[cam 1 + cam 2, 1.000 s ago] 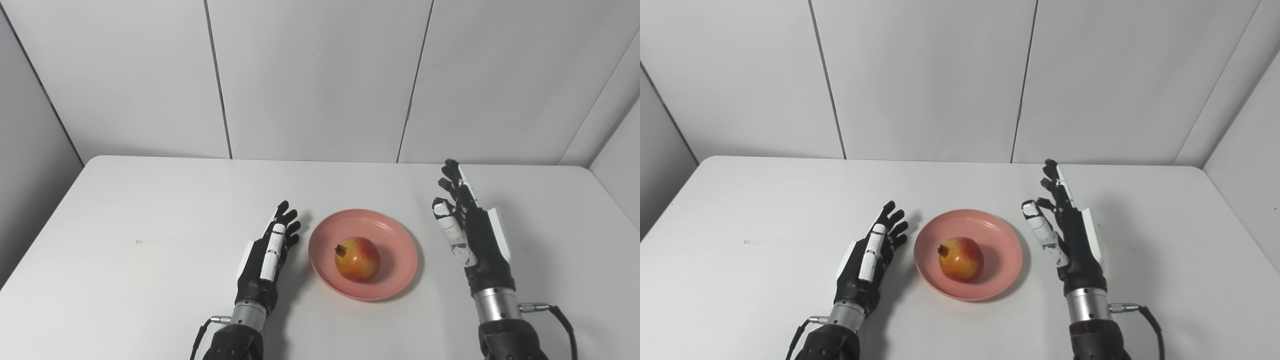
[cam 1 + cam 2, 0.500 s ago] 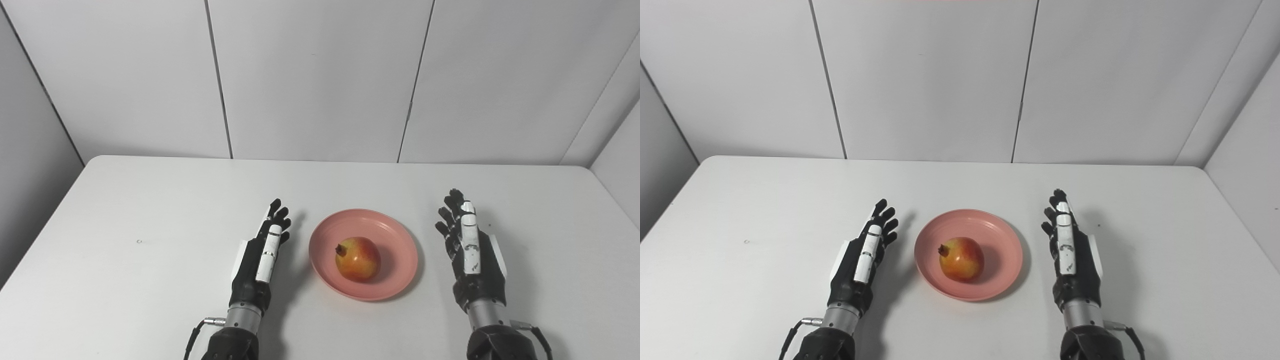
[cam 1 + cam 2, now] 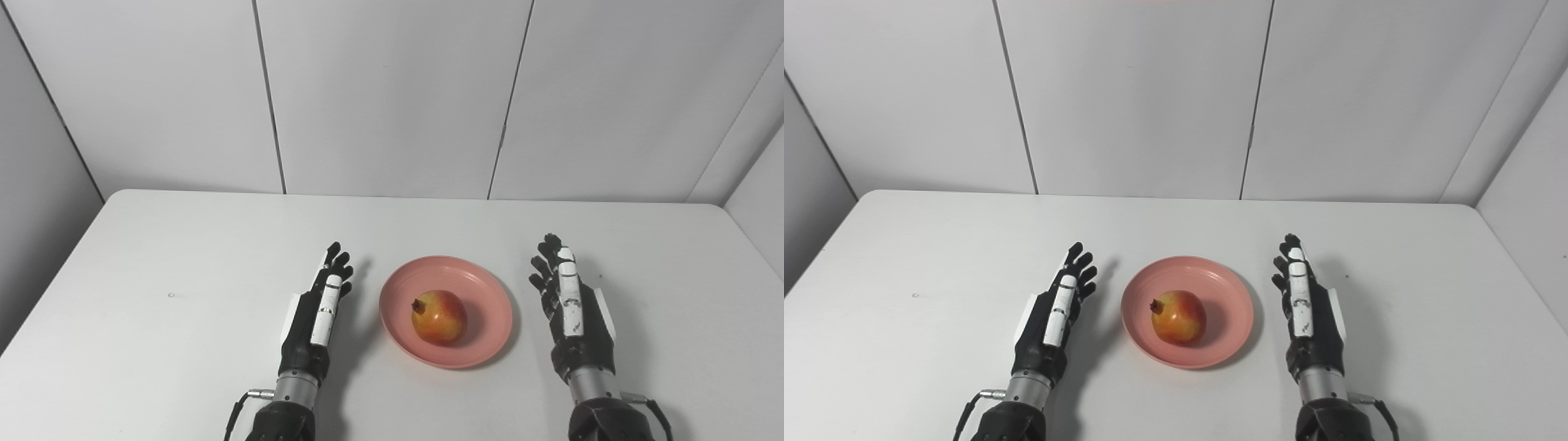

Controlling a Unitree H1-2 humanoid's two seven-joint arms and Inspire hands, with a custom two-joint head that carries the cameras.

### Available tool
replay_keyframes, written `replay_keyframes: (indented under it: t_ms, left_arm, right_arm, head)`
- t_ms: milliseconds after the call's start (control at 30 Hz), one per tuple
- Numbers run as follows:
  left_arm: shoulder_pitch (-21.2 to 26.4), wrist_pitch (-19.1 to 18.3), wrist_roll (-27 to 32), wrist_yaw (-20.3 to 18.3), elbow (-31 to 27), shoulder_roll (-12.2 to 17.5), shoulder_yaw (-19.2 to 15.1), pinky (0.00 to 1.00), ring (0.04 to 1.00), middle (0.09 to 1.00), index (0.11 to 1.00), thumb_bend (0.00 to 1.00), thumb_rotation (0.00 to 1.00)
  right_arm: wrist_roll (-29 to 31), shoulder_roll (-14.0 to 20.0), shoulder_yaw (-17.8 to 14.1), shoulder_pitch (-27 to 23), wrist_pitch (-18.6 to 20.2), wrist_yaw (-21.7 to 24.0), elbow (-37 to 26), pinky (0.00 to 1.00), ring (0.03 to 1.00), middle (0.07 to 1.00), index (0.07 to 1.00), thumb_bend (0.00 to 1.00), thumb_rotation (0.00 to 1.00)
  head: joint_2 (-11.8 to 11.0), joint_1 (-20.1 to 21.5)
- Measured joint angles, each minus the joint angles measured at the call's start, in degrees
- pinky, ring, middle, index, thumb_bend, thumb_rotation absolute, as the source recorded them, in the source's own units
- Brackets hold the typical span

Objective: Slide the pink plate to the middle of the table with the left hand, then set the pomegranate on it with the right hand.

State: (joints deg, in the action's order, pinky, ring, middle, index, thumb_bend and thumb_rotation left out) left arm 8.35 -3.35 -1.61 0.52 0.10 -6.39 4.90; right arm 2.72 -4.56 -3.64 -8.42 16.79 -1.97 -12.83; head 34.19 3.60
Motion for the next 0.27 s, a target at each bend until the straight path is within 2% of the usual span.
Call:
replay_keyframes:
  t_ms: [267]
  left_arm:
    - [0.0, 0.1, 0.0, 0.0, 0.4, 0.2, 0.0, 0.93, 0.939, 0.959, 0.955, 0.45, 1.00]
  right_arm:
    - [-0.4, 0.0, 0.5, 0.0, 0.0, -0.4, 0.1, 0.93, 0.928, 0.939, 0.932, 0.29, 1.00]
  head:
    - [-0.3, 0.1]
